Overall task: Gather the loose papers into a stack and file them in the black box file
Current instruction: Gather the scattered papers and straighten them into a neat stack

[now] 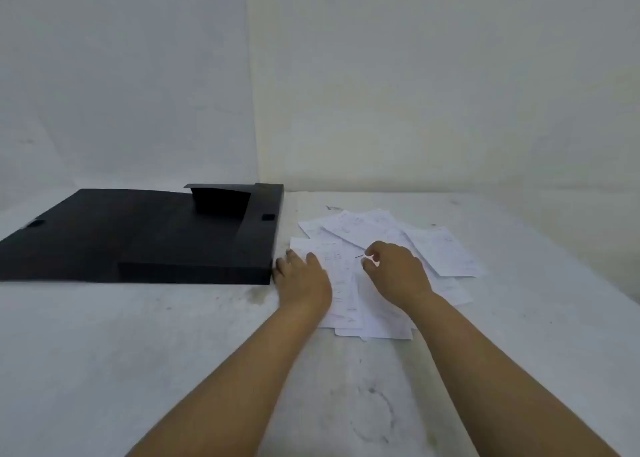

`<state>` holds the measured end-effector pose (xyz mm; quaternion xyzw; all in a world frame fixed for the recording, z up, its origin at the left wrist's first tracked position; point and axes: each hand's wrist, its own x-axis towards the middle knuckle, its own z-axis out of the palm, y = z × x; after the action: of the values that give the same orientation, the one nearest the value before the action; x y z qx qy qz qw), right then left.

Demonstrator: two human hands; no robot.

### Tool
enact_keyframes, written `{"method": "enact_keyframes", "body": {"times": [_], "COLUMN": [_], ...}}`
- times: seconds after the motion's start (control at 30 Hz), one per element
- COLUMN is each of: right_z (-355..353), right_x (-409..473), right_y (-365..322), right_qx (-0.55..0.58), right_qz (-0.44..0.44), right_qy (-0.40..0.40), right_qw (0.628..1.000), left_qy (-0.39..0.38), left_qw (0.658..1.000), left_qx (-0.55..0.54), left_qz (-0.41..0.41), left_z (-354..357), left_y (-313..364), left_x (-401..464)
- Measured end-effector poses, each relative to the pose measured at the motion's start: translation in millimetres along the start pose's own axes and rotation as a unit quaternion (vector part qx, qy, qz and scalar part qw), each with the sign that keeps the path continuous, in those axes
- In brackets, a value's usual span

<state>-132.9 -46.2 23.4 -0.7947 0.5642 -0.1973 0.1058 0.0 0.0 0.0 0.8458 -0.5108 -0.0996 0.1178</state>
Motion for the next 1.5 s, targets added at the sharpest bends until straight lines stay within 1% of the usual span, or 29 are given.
{"method": "enact_keyframes", "body": {"times": [0.03, 0.1, 0.17, 0.27, 0.33, 0.4, 0.47, 0.53, 0.67, 0.8, 0.9, 1.0, 1.1, 1.2, 1.27, 1.37, 1.5], "right_z": [3.9, 11.9, 17.7, 23.3, 21.7, 16.8, 9.8, 2.9, -13.3, -31.2, -39.1, -41.3, -38.3, -32.4, -33.6, -42.7, -44.9], "right_x": [-0.1, -0.2, -2.6, -2.8, -2.1, -1.2, -1.4, -2.4, -2.2, 9.8, 21.2, 33.8, 46.2, 54.1, 57.2, 59.3, 52.5], "right_y": [-1.6, -3.2, -6.3, -8.0, -7.7, -5.8, -2.6, 2.1, 20.7, 55.3, 78.5, 92.9, 101.7, 100.9, 97.2, 91.7, 84.5], "right_qx": [-0.028, -0.064, -0.067, -0.052, 0.010, 0.102, 0.162, 0.188, 0.155, 0.074, 0.026, -0.022, -0.083, -0.097, -0.091, -0.046, -0.046], "right_qz": [0.005, 0.009, 0.028, 0.039, 0.064, 0.095, 0.112, 0.108, 0.114, 0.154, 0.201, 0.236, 0.244, 0.264, 0.272, 0.280, 0.265], "right_qy": [-0.008, -0.009, -0.020, -0.017, -0.025, -0.024, -0.025, -0.028, 0.011, 0.055, 0.071, 0.039, -0.008, -0.060, -0.072, -0.099, -0.133], "right_qw": [1.000, 0.998, 0.997, 0.998, 0.998, 0.990, 0.980, 0.976, 0.981, 0.984, 0.977, 0.971, 0.966, 0.958, 0.955, 0.954, 0.954], "left_qy": [-0.005, 0.007, 0.036, 0.068, 0.088, 0.082, 0.054, 0.019, -0.005, 0.010, -0.018, -0.055, -0.065, -0.055, -0.049, -0.058, -0.036], "left_qw": [1.000, 1.000, 0.996, 0.984, 0.973, 0.955, 0.931, 0.918, 0.914, 0.901, 0.886, 0.866, 0.870, 0.892, 0.915, 0.943, 0.952], "left_qx": [0.010, -0.022, -0.082, -0.159, -0.210, -0.283, -0.360, -0.396, -0.406, -0.431, -0.462, -0.496, -0.488, -0.448, -0.401, -0.326, -0.304], "left_qz": [0.000, 0.009, 0.029, 0.038, 0.039, 0.034, 0.018, 0.006, 0.020, 0.057, 0.030, -0.007, -0.001, 0.001, 0.007, 0.020, 0.027], "left_z": [1.2, 3.9, 1.9, -4.9, -10.7, -16.9, -22.2, -26.8, -28.9, -29.5, -31.1, -35.4, -35.3, -29.4, -26.1, -22.2, -19.9], "left_y": [0.5, 4.1, 8.1, 8.8, 9.9, 10.9, 9.9, 9.0, 11.2, 21.3, 28.4, 33.7, 35.8, 36.1, 36.2, 36.9, 37.2], "left_x": [-1.0, -1.7, -2.6, -3.0, -5.0, -5.1, -2.0, 1.0, 4.5, 8.5, 18.2, 31.9, 45.4, 53.5, 54.8, 51.9, 44.0]}}
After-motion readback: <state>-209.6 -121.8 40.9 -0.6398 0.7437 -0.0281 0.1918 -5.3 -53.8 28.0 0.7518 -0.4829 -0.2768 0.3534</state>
